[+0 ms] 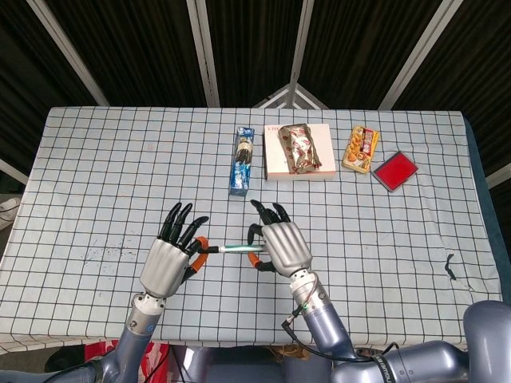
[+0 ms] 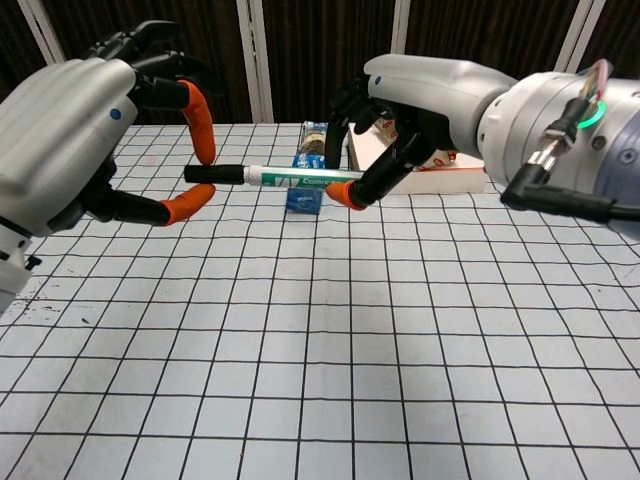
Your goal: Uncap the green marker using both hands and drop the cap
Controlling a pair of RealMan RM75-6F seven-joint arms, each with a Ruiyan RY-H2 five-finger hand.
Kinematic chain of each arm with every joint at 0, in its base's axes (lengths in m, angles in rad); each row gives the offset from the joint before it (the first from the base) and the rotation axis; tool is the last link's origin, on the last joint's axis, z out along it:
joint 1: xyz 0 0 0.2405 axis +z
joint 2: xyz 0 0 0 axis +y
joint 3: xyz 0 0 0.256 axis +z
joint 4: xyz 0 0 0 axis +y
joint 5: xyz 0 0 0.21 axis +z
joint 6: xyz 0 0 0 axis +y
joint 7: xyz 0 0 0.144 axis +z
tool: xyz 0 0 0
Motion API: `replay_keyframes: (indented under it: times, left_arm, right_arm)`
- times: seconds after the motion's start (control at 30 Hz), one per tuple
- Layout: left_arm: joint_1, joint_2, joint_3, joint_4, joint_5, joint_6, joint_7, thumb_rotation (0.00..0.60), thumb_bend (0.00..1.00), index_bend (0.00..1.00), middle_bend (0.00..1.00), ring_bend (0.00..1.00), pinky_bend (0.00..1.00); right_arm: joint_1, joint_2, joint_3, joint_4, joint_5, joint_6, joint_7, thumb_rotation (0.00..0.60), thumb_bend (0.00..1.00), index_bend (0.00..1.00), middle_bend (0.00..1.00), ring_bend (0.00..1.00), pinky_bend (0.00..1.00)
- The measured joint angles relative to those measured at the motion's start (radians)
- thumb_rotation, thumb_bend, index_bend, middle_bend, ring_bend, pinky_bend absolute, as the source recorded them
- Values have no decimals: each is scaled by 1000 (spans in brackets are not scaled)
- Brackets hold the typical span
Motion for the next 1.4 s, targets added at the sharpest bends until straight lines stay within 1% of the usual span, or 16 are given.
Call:
replay_keyframes:
  times: [0.67, 0.87, 1.13, 1.27, 1.4]
  left_arm:
    - [4, 0, -2, 19, -7, 36, -36, 600, 451, 607, 257, 0, 0]
    - [30, 46, 17, -18, -4, 64, -56, 600, 445, 608, 248, 0, 0]
    - [114, 175, 66, -73, 3, 157, -127, 600, 441, 612, 249, 0, 0]
    - [145, 208, 82, -51, -22, 169, -186, 600, 440, 612, 248, 0, 0]
    - [153, 211, 82, 1, -77, 141, -281, 600, 439, 605, 242, 0, 0]
  right_arm:
    - [-10, 17, -5, -3, -3, -2, 16, 600, 478, 648, 79, 165, 68]
    - [-21, 31, -11, 18, 9, -13, 34, 600, 494, 649, 79, 165, 68]
    - [-47, 55, -43, 81, 15, -69, 90, 600, 496, 650, 79, 165, 68]
    - [-62, 54, -65, 130, -3, -96, 134, 600, 496, 650, 79, 165, 68]
    - [-75, 42, -85, 187, -28, -123, 169, 600, 497, 650, 79, 165, 68]
